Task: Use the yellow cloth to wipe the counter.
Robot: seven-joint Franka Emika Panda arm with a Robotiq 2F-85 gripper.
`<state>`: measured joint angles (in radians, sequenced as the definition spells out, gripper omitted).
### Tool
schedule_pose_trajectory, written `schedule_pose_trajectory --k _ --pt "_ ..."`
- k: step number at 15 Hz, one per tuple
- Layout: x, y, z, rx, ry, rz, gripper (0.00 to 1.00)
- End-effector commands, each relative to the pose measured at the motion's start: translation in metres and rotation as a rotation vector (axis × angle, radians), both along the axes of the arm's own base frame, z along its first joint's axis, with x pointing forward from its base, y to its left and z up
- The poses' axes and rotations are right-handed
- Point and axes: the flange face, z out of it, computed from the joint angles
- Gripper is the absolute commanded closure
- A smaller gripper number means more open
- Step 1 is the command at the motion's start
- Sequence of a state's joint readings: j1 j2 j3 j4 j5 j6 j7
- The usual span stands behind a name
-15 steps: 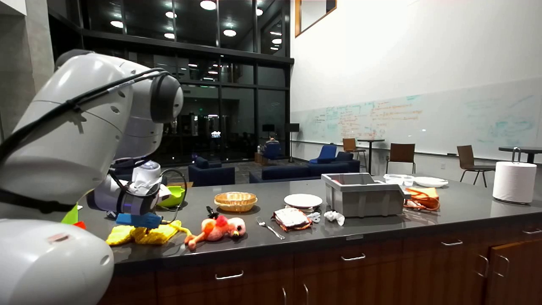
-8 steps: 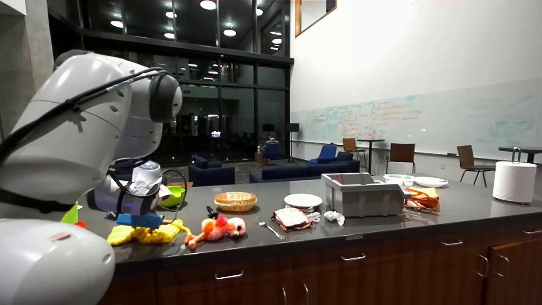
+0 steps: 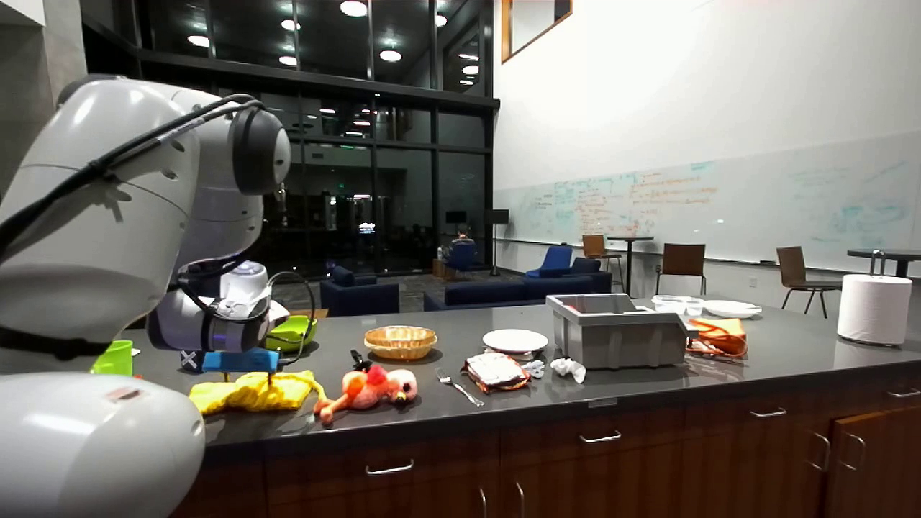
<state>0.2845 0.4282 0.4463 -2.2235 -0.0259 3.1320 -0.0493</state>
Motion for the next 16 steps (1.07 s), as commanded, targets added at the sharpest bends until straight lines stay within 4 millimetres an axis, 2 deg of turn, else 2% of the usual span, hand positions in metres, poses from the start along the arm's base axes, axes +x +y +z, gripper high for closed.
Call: schedule_pose_trajectory --k 1,5,10,15,16 --pt "0.001 0.002 0.029 -0.035 -0.061 0.028 0.0" --pt "-0.005 0.003 0.06 -0.029 -0.153 0.055 0.0" --pt "-0.011 -0.011 0.097 -0.088 -0.269 0.103 0.0" --pt "-0.014 -0.025 0.119 -0.127 -0.35 0.134 0.0" --pt "-0.003 -0.017 0.107 -0.116 -0.33 0.132 0.0"
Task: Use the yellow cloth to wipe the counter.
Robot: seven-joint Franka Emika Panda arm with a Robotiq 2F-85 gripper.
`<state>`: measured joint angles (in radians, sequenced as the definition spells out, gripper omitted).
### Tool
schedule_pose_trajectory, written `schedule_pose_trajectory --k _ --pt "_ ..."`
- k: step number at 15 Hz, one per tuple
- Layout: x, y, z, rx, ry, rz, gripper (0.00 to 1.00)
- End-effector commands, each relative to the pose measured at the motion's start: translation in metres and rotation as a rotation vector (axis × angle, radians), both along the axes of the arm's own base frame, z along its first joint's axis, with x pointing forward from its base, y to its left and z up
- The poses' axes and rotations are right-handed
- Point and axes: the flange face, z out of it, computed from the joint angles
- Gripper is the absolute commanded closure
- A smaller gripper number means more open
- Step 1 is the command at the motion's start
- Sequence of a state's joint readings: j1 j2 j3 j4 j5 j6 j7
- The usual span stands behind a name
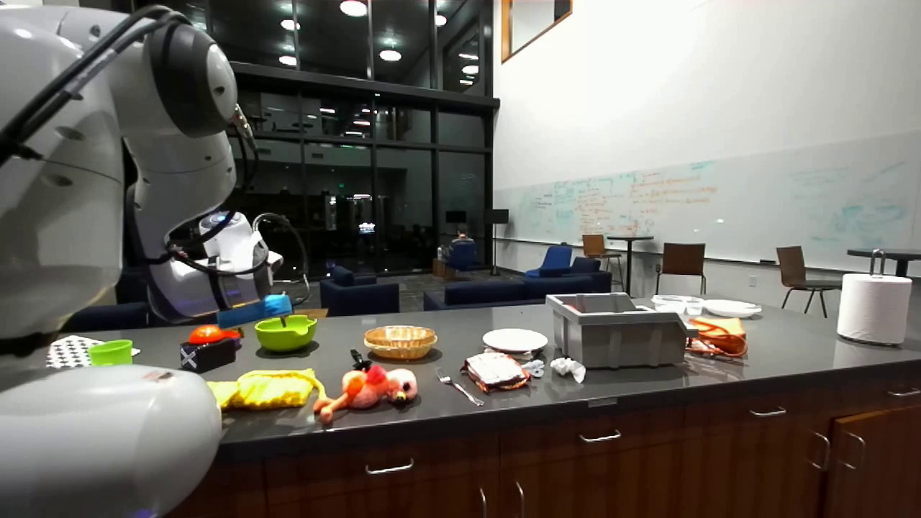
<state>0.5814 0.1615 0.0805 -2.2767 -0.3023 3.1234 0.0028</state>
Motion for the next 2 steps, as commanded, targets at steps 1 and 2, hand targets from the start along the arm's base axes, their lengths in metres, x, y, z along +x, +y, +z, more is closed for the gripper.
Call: schedule_pose_trajectory --k 1,2 --pt "-0.0009 -0.0021 0.003 -0.004 -0.009 0.001 0.0" --pt "-0.002 -0.0034 0.0049 -0.006 -0.013 0.003 0.0"
